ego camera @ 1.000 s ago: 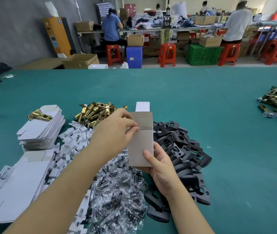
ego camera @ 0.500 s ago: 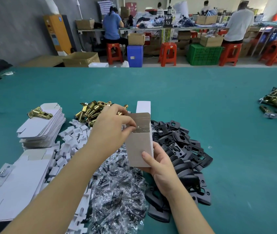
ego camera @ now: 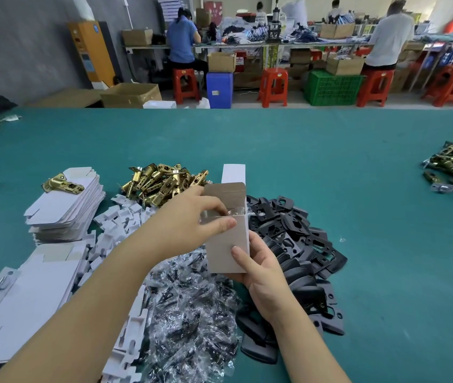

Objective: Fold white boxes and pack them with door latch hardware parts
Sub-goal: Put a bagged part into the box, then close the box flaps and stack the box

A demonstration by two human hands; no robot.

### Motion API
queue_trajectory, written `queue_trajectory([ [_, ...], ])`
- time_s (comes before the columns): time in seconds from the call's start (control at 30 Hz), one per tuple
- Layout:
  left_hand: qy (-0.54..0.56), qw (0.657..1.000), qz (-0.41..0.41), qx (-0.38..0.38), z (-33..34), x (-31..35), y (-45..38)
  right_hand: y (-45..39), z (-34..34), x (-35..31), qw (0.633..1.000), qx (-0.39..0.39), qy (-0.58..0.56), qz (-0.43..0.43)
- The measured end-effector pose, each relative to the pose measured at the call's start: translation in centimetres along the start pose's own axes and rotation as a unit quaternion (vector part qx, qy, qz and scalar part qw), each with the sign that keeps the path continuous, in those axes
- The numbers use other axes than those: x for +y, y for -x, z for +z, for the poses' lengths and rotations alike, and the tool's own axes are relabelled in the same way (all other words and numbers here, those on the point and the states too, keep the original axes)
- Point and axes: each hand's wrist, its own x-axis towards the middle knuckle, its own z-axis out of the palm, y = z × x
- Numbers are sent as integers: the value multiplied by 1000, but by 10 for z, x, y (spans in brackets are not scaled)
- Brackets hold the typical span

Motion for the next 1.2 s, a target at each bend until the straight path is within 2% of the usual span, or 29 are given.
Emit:
queue_trajectory([
  [0.07, 11, 1000, 4, -11, 1, -1, 0, -1, -1, 0, 1000, 5, 6, -7],
  [0.13, 19, 1000, -2, 1, 5, -2, 1, -1, -1, 1, 997, 23, 71, -33],
  [0.3, 12, 999, 22, 26, 13, -1, 3, 0, -2, 8, 946, 96, 270, -154],
  [0.43, -19, 999, 27, 9, 19, -6, 6, -1, -4, 12, 921, 110, 313, -203],
  [0.57, -23, 999, 31, 3, 22, -10, 7, 0, -4, 11, 919, 102, 327, -197],
  [0.7, -4, 999, 36, 7, 25, -13, 7, 2, -6, 8, 896, 94, 374, -220],
  [0.9, 120, 990, 27, 67, 31, -23, 15, 2, -4, 5, 912, 95, 348, -195],
  [0.97, 195, 975, 0, 107, 35, -22, 15, 2, -5, 5, 921, 99, 330, -181],
  [1.03, 292, 946, -45, 136, 40, -20, 13, 1, -6, 6, 929, 104, 311, -169],
  [1.1, 357, 919, -96, 134, 43, -20, 11, 1, -6, 6, 933, 105, 303, -163],
  [1.2, 389, 908, -129, 85, 47, -24, 10, 1, -6, 6, 935, 103, 296, -165],
])
